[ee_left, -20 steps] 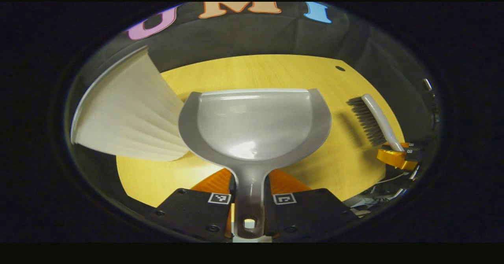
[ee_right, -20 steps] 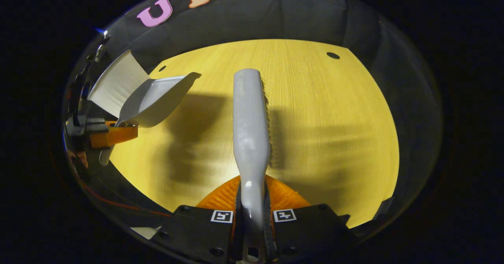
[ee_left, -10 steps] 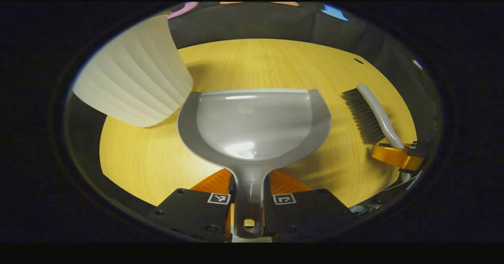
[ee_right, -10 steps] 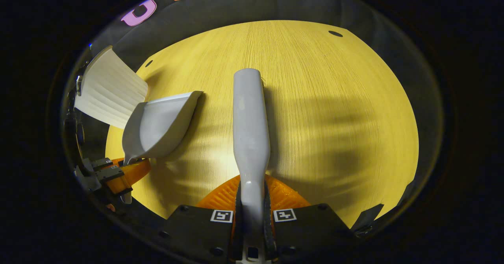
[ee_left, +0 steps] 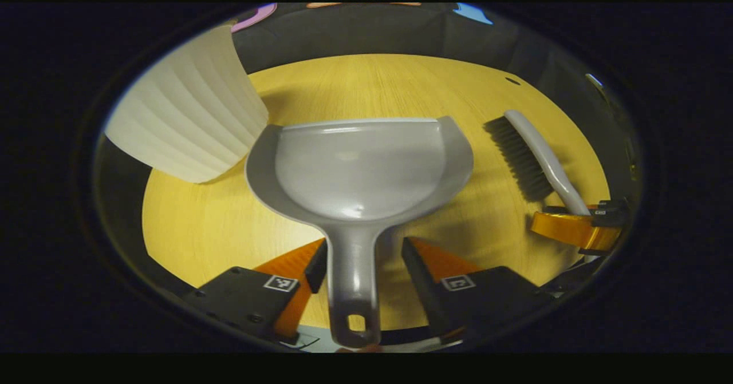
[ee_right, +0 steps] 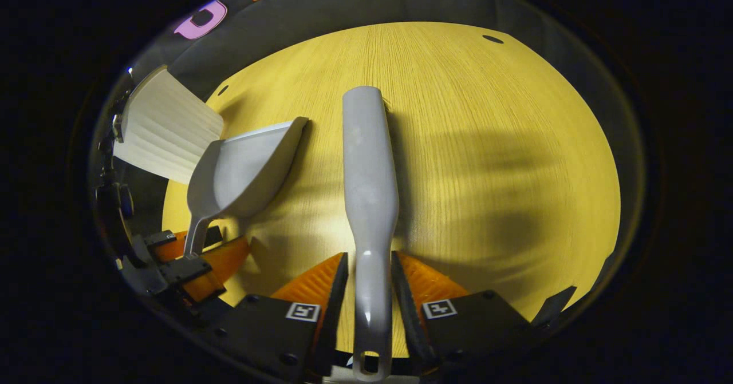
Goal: Pick up the small broom and dustpan from the desktop, sweep the trash into the dustpan with the broom, and then empty the trash into the garbage bin.
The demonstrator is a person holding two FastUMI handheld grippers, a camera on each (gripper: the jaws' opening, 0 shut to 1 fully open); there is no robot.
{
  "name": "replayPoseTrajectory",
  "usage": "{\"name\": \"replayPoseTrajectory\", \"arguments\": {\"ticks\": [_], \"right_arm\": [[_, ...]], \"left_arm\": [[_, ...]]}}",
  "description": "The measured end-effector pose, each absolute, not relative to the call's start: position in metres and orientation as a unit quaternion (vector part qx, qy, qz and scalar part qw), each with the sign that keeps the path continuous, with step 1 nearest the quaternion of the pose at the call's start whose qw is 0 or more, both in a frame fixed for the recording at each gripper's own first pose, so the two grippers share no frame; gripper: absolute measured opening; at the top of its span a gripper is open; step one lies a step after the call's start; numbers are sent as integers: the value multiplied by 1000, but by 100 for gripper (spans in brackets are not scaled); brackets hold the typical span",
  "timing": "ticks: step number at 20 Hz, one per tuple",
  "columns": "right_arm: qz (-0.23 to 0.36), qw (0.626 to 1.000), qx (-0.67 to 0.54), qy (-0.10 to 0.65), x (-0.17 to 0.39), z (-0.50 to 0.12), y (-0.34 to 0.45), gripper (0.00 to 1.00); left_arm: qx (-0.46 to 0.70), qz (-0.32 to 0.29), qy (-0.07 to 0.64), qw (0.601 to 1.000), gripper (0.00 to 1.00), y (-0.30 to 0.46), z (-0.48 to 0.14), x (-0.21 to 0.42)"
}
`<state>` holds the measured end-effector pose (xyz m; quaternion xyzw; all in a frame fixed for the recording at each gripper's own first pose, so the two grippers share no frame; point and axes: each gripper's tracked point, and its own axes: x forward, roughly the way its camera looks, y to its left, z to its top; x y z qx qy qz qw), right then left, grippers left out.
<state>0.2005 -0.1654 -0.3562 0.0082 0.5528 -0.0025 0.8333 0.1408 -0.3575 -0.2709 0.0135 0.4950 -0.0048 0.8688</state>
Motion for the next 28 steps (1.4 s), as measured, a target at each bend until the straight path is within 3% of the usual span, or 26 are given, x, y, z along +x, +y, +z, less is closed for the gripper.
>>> {"name": "replayPoseTrajectory", "arguments": {"ticks": [2, 4, 8, 9, 11, 13, 14, 16, 20, 25, 26, 28], "right_arm": [[-3, 834, -13, 552, 197, -354, -168, 81], [-8, 843, -33, 537, 196, -341, -170, 99], [9, 876, -79, 475, 185, -281, -165, 100], [23, 890, -89, 446, 180, -255, -158, 96], [43, 926, -101, 361, 172, -198, -139, 100], [52, 960, -103, 255, 162, -140, -119, 95], [51, 973, -101, 200, 151, -118, -109, 99], [38, 989, -93, 108, 131, -93, -95, 99], [16, 994, -96, 56, 117, -97, -93, 98], [14, 993, -110, 27, 108, -78, -85, 98], [10, 993, -113, 23, 108, -77, -86, 99], [9, 993, -114, 12, 108, -80, -82, 98]], "left_arm": [[18, 2, 486, 874, 92, -353, -266, 139], [34, 7, 467, 883, 93, -349, -252, 139], [77, 11, 397, 915, 93, -340, -189, 137], [86, 16, 366, 927, 93, -336, -158, 134], [90, 30, 292, 952, 92, -329, -90, 124], [95, 57, 200, 974, 92, -318, -23, 111], [97, 67, 152, 981, 92, -314, 8, 105], [91, 85, 75, 989, 91, -315, 28, 77], [36, 72, 39, 996, 91, -304, 22, 46], [-21, 46, 55, 997, 91, -301, -4, 36], [-26, 45, 52, 997, 96, -296, -5, 33], [-27, 49, 52, 997, 91, -284, -4, 28]]}}
